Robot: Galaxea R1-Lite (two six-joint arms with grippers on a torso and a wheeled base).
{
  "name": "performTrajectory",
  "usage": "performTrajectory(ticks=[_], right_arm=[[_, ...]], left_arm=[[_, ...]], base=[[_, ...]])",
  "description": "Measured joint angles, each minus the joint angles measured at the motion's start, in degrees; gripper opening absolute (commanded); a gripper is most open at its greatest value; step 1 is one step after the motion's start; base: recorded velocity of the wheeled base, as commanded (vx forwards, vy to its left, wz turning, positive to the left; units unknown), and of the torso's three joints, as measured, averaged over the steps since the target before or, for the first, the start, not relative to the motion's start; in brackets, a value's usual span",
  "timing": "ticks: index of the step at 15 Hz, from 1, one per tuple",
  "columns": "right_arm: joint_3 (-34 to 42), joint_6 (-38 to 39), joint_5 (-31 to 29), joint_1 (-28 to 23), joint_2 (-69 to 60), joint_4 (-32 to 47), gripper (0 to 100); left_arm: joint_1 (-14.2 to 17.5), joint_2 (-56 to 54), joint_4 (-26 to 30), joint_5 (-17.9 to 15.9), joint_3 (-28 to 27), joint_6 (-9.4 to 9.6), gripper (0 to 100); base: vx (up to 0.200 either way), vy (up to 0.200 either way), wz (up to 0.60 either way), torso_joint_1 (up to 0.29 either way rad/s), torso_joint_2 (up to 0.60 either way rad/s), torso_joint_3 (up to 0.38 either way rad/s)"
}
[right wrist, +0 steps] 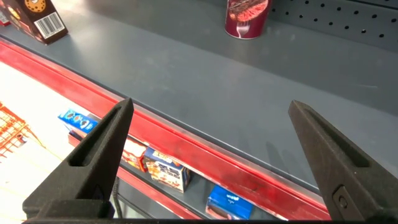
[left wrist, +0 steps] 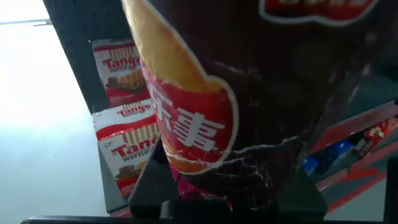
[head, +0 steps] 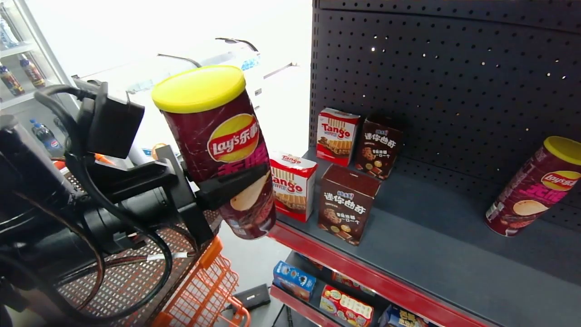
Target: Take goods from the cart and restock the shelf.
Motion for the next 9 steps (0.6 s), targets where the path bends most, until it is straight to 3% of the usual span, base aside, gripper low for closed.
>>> performTrajectory(ticks=[2, 3, 4, 6, 9], right_arm=[[0.0, 0.0, 0.0, 0.0, 0.0, 0.0, 100], [0.0, 0.0, 0.0, 0.0, 0.0, 0.0, 100], [0.0, 0.0, 0.0, 0.0, 0.0, 0.0, 100], [0.0, 0.0, 0.0, 0.0, 0.0, 0.0, 100], [0.0, 0.0, 0.0, 0.0, 0.0, 0.0, 100]], left_arm=[[-0.2, -0.2, 8.4, -2.2, -3.1, -0.1, 0], [-0.2, -0.5, 10.6, -4.9, -4.9, -0.35, 0], [0.0, -0.8, 11.5, -6.8, -5.9, -0.93, 0], [0.5, -1.4, 11.3, -10.8, -7.1, -4.47, 0], [0.7, -1.7, 11.1, -14.2, -6.9, -5.16, 0]], base=[[0.0, 0.0, 0.0, 0.0, 0.0, 0.0], [0.0, 0.0, 0.0, 0.0, 0.0, 0.0], [0.0, 0.0, 0.0, 0.0, 0.0, 0.0], [0.0, 0.0, 0.0, 0.0, 0.0, 0.0], [0.0, 0.0, 0.0, 0.0, 0.0, 0.0]])
